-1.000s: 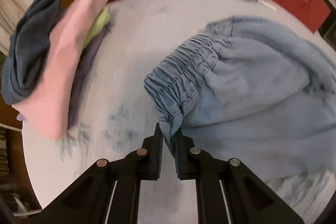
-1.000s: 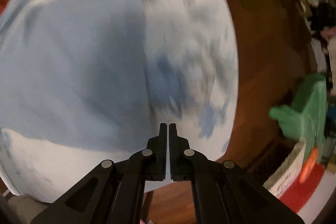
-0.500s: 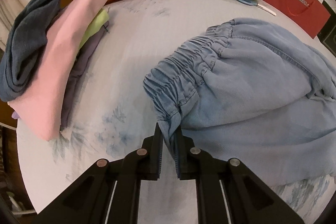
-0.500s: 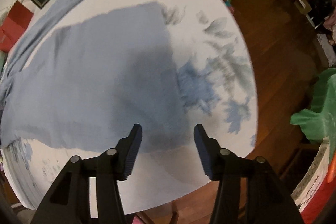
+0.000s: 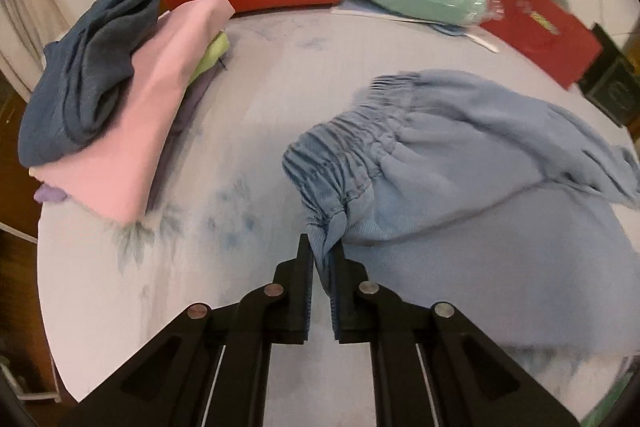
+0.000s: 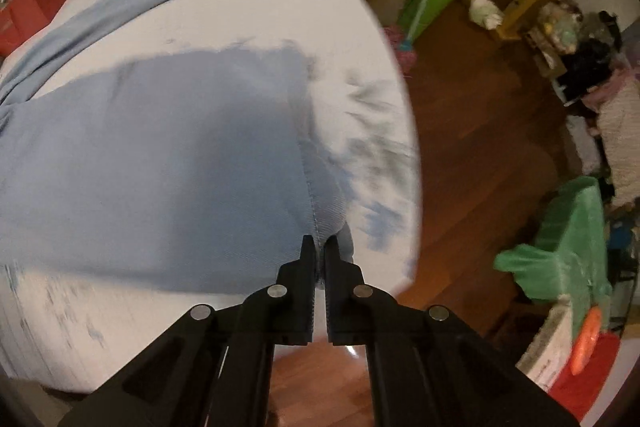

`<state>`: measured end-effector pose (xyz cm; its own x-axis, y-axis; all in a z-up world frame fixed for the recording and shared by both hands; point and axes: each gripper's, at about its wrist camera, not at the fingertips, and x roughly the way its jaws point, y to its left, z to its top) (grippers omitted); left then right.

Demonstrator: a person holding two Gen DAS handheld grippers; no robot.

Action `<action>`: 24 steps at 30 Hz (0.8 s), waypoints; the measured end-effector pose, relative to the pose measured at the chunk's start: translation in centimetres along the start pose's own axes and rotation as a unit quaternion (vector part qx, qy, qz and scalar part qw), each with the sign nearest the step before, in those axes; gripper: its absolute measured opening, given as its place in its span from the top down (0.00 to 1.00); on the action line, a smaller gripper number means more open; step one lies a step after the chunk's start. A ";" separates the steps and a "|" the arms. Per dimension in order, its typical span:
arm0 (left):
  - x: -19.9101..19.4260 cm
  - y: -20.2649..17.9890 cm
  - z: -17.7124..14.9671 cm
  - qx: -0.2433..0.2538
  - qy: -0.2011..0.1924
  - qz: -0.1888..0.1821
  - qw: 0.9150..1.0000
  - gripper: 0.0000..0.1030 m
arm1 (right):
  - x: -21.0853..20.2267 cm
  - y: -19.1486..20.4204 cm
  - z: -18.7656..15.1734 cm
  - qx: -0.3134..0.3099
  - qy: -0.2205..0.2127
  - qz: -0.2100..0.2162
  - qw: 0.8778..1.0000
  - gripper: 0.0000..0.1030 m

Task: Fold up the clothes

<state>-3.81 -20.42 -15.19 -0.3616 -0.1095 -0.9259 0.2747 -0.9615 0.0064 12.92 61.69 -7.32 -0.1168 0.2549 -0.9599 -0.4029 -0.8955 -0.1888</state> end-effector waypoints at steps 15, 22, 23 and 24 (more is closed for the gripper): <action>-3.6 2.3 -4.5 0.030 -0.008 -0.016 0.999 0.50 | 3.0 -0.9 -3.6 0.004 0.064 0.011 0.998 0.45; -3.8 2.9 2.1 0.013 -0.053 -0.034 0.998 0.45 | 0.4 0.7 4.1 0.007 -0.006 0.032 0.999 0.44; -3.0 2.5 3.2 0.012 -0.047 -0.043 0.998 0.45 | 0.7 1.5 4.7 0.004 -0.011 0.033 0.999 0.44; -2.3 2.1 4.2 0.011 -0.042 -0.052 0.998 0.45 | 0.9 2.2 5.8 0.002 -0.015 0.038 0.999 0.43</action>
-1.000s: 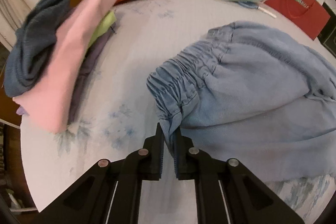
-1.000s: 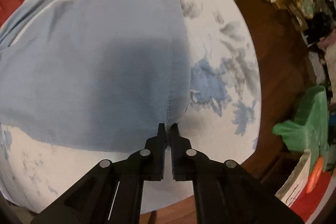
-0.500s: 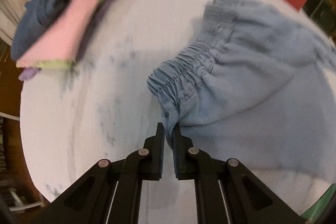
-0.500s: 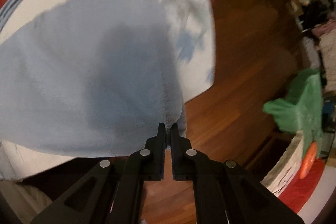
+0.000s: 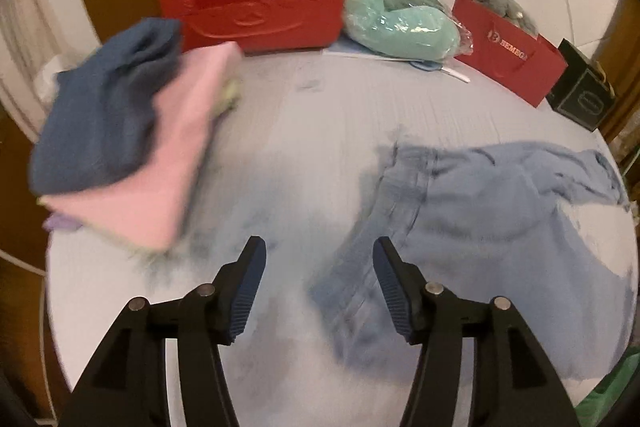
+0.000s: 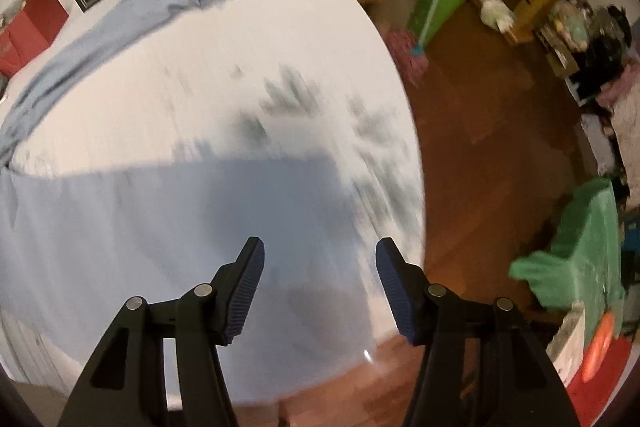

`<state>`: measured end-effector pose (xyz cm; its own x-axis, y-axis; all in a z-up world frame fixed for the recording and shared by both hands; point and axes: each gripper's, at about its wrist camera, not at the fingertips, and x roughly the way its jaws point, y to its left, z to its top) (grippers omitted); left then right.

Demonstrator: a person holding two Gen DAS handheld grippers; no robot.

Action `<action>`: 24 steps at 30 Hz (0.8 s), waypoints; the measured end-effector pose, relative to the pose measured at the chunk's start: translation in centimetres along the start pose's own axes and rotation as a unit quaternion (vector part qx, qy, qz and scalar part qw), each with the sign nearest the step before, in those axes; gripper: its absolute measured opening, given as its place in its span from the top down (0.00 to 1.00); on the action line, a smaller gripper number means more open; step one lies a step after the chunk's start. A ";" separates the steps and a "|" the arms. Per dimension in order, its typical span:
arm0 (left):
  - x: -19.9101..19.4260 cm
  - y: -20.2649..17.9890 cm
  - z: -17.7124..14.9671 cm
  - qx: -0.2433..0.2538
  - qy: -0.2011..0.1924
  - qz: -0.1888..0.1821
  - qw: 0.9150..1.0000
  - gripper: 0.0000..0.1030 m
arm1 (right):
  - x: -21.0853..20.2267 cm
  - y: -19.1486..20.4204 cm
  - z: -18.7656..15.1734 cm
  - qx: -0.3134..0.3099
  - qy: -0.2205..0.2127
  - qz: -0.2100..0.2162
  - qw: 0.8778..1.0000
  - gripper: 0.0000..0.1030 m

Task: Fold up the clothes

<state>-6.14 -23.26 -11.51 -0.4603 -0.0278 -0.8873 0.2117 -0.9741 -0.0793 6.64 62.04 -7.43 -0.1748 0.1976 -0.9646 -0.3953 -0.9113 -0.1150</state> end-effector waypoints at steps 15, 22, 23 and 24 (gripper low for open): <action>11.5 -6.5 6.9 0.061 0.089 -0.012 0.994 0.45 | 4.2 9.4 19.0 -0.039 -0.068 0.046 0.996 0.09; 14.1 -7.0 6.4 0.058 0.110 -0.003 0.992 0.44 | 8.0 12.7 23.9 -0.078 -0.054 0.050 0.994 0.09; 14.3 -7.1 6.3 0.055 0.110 -0.003 0.992 0.44 | 8.5 13.3 23.9 -0.088 -0.049 0.054 0.993 0.09; 14.5 -7.1 6.4 0.053 0.109 -0.003 0.993 0.44 | 8.9 13.9 24.0 -0.098 -0.043 0.057 0.993 0.09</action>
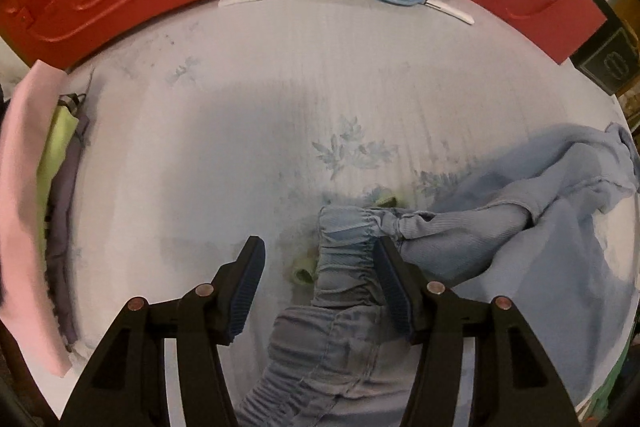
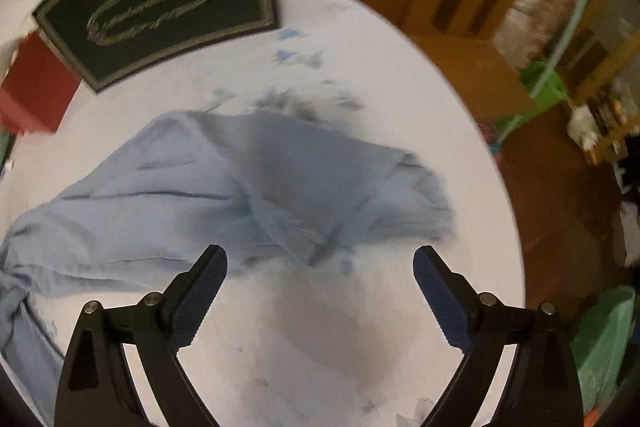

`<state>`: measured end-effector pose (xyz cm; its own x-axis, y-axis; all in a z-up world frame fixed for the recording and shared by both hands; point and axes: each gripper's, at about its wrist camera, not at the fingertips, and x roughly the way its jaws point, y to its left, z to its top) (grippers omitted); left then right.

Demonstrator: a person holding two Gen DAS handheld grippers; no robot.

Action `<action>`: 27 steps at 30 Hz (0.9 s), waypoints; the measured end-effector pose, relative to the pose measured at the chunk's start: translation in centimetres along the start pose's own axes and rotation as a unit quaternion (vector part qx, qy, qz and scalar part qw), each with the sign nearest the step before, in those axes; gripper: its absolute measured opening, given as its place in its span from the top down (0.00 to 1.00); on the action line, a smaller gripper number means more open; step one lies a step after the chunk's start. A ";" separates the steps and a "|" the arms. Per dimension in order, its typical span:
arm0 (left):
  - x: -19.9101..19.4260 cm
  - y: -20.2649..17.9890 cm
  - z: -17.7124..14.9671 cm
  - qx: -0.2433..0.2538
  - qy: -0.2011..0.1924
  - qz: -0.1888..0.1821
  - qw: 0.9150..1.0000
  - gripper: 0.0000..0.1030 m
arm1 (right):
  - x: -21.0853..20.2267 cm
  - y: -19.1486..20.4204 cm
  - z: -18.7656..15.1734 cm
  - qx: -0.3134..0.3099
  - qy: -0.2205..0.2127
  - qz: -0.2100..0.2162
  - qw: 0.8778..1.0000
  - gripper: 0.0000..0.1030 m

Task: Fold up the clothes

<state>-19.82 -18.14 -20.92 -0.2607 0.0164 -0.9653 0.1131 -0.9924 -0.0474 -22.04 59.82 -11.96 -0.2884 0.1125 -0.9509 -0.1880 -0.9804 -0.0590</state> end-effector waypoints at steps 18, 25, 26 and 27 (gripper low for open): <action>-3.6 -0.8 0.7 0.010 -0.043 -0.002 0.999 0.42 | -0.2 -0.1 -0.1 0.023 -0.027 0.001 0.999 0.74; -0.5 -2.3 0.4 0.015 0.014 -0.038 0.999 0.42 | 0.1 0.7 -0.3 0.017 -0.025 0.013 0.999 0.35; 0.1 -2.6 0.3 0.021 0.022 -0.033 0.999 0.44 | 0.2 0.6 -0.3 0.017 -0.024 0.014 0.999 0.32; 0.6 -3.0 0.3 0.026 0.030 -0.029 0.999 0.48 | 0.3 0.5 -0.3 0.015 -0.022 0.013 1.000 0.25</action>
<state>-20.58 -15.22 -21.27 -0.2073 0.0800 -0.9750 0.0483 -0.9946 -0.0919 -21.95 59.31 -12.38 -0.3336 0.0950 -0.9379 -0.2079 -0.9778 -0.0251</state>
